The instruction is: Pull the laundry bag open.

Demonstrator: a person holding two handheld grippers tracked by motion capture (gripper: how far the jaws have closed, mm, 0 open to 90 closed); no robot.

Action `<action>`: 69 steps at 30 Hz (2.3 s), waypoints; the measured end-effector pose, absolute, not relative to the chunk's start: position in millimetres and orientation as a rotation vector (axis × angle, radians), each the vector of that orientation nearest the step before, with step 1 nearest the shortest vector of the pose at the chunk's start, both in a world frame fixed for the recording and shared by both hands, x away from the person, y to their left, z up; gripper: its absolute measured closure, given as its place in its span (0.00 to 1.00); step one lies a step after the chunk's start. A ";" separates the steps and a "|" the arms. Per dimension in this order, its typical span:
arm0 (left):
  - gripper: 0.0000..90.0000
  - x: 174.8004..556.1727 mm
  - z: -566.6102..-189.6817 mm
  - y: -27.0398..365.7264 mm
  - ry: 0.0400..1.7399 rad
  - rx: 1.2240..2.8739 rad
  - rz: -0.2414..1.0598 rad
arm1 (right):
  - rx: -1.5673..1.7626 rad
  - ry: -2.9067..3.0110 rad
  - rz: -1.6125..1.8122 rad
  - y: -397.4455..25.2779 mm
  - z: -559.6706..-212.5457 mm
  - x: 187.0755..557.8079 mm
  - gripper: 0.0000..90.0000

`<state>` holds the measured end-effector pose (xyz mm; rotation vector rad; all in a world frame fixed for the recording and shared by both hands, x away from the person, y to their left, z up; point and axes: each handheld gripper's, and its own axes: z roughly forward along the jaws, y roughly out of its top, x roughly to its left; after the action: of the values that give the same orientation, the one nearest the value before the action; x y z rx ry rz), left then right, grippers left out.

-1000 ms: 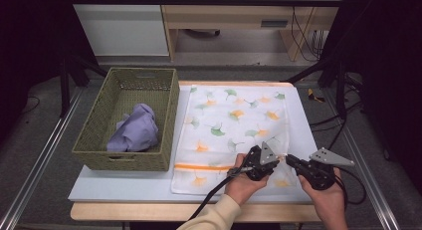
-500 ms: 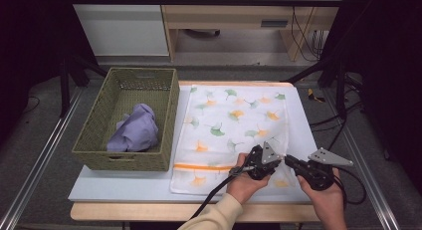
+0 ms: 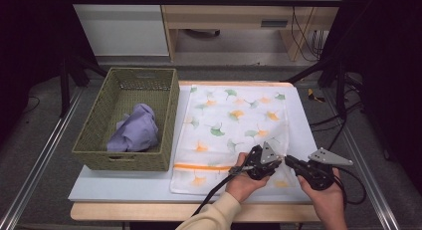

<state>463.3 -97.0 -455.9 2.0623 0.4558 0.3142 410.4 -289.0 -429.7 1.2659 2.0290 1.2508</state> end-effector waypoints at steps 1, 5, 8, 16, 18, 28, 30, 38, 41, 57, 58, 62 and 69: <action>0.87 463.0 -455.1 -95.8 0.456 2.059 0.315 | 1.263 2.027 1.252 -289.5 -429.7 410.6 0.95; 0.88 462.5 -452.0 -92.5 0.457 2.058 0.308 | 1.260 2.027 1.251 -288.8 -429.4 410.3 0.95; 0.89 463.9 -453.0 -92.8 0.460 2.066 0.312 | 1.264 2.026 1.253 -287.9 -429.0 410.1 0.95; 0.90 467.3 -457.4 -94.9 0.457 2.052 0.286 | 1.262 2.029 1.256 -288.7 -429.0 410.3 0.95; 0.91 467.9 -457.8 -95.5 0.454 2.047 0.280 | 1.269 2.029 1.256 -288.7 -429.3 410.3 0.95; 0.97 466.3 -459.8 -98.5 0.439 2.057 0.261 | 1.274 2.030 1.247 -289.9 -430.0 410.5 0.95; 0.98 465.9 -460.6 -99.3 0.442 2.057 0.263 | 1.268 2.030 1.245 -290.0 -430.2 410.9 0.95; 0.99 461.8 -459.9 -99.8 0.465 2.035 0.269 | 1.268 2.031 1.247 -289.7 -429.7 410.2 0.95; 0.98 461.8 -459.8 -99.8 0.467 2.033 0.265 | 1.270 2.037 1.246 -289.5 -430.2 410.6 0.95; 1.00 460.5 -464.4 -102.5 0.498 2.010 0.280 | 1.289 2.039 1.237 -288.6 -432.1 410.4 0.94; 1.00 460.6 -464.3 -102.1 0.499 2.008 0.282 | 1.288 2.037 1.238 -288.7 -432.3 410.7 0.94; 1.00 460.8 -464.9 -101.5 0.506 2.006 0.285 | 1.298 2.034 1.244 -288.3 -433.6 411.5 0.89; 1.00 458.9 -463.2 -101.2 0.511 1.998 0.300 | 1.309 2.050 1.225 -287.8 -434.5 412.4 0.91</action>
<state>458.9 -101.2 -463.2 1.9982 0.5107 0.2998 412.4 -287.8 -434.5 1.3086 2.0496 1.2253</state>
